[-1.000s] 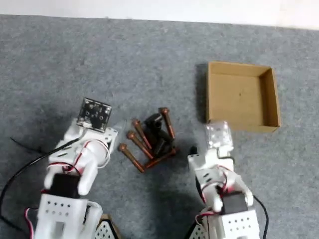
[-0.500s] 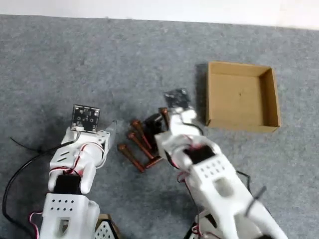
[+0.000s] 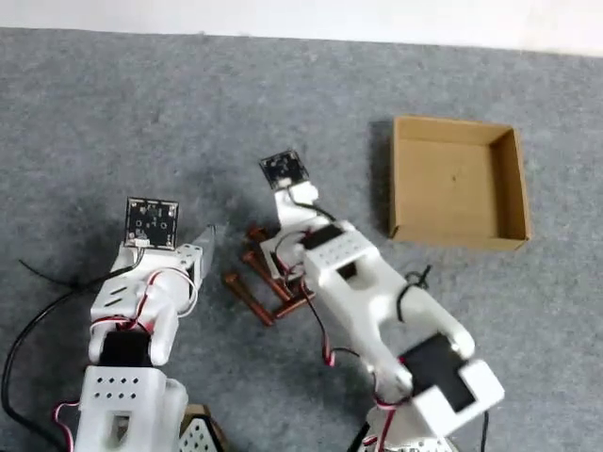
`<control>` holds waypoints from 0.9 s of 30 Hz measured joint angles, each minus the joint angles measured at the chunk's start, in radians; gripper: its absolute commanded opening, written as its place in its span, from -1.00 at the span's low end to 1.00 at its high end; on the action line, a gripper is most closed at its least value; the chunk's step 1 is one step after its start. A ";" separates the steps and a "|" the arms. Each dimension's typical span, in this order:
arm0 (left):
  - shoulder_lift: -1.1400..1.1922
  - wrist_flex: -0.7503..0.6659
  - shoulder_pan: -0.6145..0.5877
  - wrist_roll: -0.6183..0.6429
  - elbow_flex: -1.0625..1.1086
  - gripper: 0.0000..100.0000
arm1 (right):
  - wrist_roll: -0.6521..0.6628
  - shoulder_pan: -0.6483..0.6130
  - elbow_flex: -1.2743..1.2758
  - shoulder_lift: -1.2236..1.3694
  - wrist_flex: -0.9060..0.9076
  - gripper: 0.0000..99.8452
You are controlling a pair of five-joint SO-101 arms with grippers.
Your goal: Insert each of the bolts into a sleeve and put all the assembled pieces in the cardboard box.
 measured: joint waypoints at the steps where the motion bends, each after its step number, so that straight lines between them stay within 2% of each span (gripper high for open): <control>1: 0.000 -0.003 0.000 0.000 0.000 -0.54 | 0.000 0.000 -0.021 0.025 0.000 -0.62; 18: 0.000 -0.006 0.000 0.000 0.000 -0.54 | -0.002 0.081 -0.106 0.121 -0.002 -0.63; 25: 0.000 -0.006 0.000 0.000 0.000 -0.54 | -0.002 0.097 -0.106 0.121 -0.002 -0.94; 27: 0.000 -0.006 0.000 0.000 0.000 -0.54 | -0.002 0.104 -0.109 0.121 -0.009 -0.97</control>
